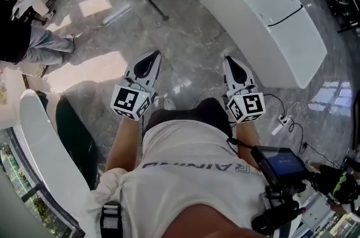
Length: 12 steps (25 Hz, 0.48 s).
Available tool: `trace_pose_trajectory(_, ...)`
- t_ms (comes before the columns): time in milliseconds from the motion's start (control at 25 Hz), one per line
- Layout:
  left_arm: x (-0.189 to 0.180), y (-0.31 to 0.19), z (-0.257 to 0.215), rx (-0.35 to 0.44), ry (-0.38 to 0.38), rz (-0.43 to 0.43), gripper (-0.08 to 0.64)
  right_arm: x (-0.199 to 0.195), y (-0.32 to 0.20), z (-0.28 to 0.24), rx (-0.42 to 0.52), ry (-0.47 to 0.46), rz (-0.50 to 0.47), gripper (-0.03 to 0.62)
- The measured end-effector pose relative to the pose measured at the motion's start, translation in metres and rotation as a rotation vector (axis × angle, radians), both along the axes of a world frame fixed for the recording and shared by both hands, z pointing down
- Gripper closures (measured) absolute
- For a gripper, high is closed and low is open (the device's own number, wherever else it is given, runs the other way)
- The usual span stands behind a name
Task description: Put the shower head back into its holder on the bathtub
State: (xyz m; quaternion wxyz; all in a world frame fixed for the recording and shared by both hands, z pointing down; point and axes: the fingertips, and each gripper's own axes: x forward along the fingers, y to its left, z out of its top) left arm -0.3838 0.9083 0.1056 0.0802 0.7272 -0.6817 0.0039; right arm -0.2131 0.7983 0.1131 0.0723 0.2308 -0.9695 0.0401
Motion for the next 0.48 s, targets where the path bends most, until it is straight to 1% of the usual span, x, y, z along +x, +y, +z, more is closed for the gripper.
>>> trace_pose_trajectory(200, 0.007, -0.056, -0.003, 0.006, -0.017, 0.105, 0.543, 0.015, -0.04, 0.001, -0.001, 0.005, 0.094, 0.58)
trace_pose_trajectory(320, 0.013, -0.079, -0.006, 0.011, -0.022, 0.141, 0.543, 0.023, -0.055, 0.001, 0.005, -0.001, 0.125, 0.58)
trace_pose_trajectory(480, 0.025, -0.096, -0.005, 0.014, -0.033, 0.172, 0.543, 0.033, -0.065, 0.005, 0.017, -0.012, 0.144, 0.58)
